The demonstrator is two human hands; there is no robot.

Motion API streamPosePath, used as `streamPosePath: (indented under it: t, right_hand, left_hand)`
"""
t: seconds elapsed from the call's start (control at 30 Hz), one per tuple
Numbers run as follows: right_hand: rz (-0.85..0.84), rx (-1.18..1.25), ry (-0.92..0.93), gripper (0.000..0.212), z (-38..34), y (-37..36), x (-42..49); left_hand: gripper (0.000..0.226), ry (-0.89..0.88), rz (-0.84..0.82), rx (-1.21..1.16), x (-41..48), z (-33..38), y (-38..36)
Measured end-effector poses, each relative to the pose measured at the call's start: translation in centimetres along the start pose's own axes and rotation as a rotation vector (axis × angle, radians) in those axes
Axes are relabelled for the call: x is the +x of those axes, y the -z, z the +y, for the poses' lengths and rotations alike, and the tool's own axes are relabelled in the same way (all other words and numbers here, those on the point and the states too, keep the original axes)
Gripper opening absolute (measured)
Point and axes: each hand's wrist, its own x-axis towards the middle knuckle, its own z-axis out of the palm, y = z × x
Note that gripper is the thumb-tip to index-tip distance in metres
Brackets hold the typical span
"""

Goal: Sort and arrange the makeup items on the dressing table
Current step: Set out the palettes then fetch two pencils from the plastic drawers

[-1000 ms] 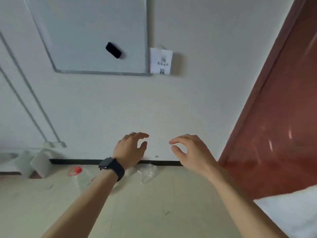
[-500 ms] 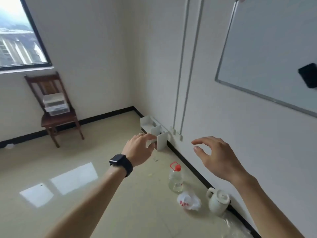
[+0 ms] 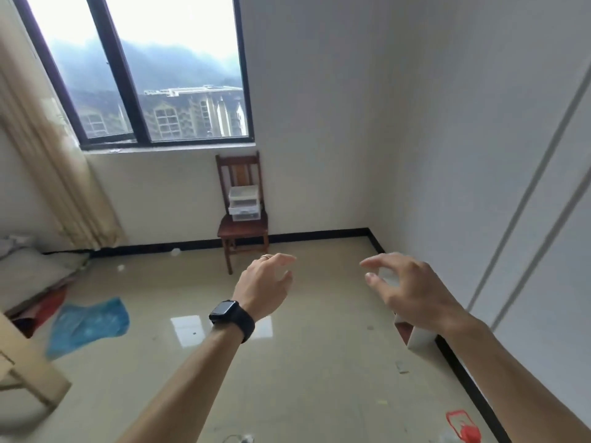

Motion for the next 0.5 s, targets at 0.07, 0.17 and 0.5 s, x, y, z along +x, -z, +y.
streamPosePath:
  t: [0.07, 0.17, 0.5]
  right_hand:
    - [-0.013, 0.014, 0.023, 0.024, -0.5, -1.8, 5.1]
    - [-0.018, 0.028, 0.048, 0.023, -1.2, -4.4, 12.1]
    - [-0.079, 0.113, 0.13, 0.021, -1.0, -12.1, 33.1]
  left_hand:
    - [0.031, 0.023, 0.031, -0.006, 4.4, -2.6, 1.7]
    - [0.031, 0.04, 0.078, -0.018, 10.5, -5.7, 4.2]
    - [0.031, 0.136, 0.182, -0.098, 27.3, -16.6, 6.1]
